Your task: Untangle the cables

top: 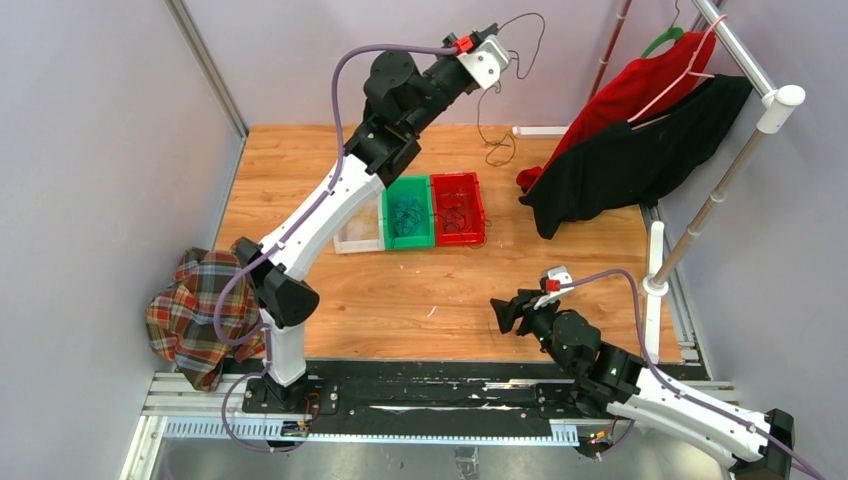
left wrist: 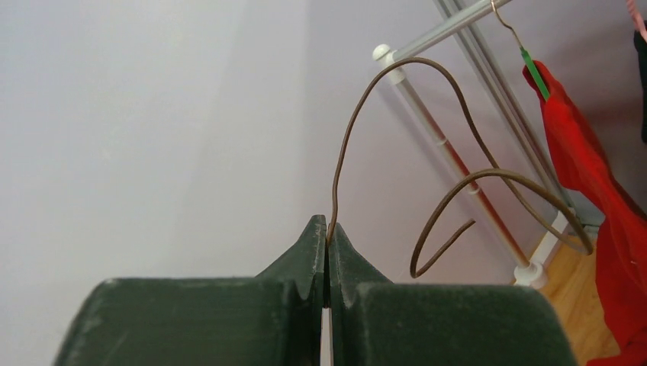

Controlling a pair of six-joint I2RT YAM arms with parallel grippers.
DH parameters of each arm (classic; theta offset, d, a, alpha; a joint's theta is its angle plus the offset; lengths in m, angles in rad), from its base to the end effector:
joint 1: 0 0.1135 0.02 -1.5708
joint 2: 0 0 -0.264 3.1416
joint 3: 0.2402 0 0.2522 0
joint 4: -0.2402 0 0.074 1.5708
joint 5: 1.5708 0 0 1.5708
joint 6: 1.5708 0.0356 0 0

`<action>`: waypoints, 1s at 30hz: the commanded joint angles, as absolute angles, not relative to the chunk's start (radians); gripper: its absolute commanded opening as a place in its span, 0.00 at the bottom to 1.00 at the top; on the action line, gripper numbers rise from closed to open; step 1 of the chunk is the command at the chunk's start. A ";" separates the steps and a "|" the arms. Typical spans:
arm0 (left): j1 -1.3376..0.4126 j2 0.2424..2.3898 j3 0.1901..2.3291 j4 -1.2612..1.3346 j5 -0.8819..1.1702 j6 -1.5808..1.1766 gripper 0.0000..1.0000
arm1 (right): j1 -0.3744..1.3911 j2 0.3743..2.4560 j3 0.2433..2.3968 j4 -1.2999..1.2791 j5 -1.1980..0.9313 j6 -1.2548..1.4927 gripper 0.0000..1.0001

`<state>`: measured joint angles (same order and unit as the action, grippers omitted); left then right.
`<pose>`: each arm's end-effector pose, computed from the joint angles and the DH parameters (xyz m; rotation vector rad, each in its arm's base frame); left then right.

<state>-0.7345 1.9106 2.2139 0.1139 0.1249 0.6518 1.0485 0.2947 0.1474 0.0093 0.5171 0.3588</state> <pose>0.3116 -0.2873 0.5371 0.8219 0.8161 -0.1453 0.0763 0.0973 0.1991 -0.2043 1.7161 0.6092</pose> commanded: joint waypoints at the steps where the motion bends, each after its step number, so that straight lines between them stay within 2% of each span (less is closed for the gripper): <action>1: -0.735 1.874 2.144 0.161 0.125 0.666 0.00 | 1.039 0.279 0.163 0.024 0.517 0.356 0.66; 16: -0.732 1.818 1.880 0.130 0.069 0.775 0.00 | 1.039 0.238 0.164 -0.031 0.548 0.359 0.66; 30: -0.729 1.768 1.731 -0.036 -0.008 0.913 0.00 | 1.039 0.250 0.164 -0.035 0.568 0.345 0.66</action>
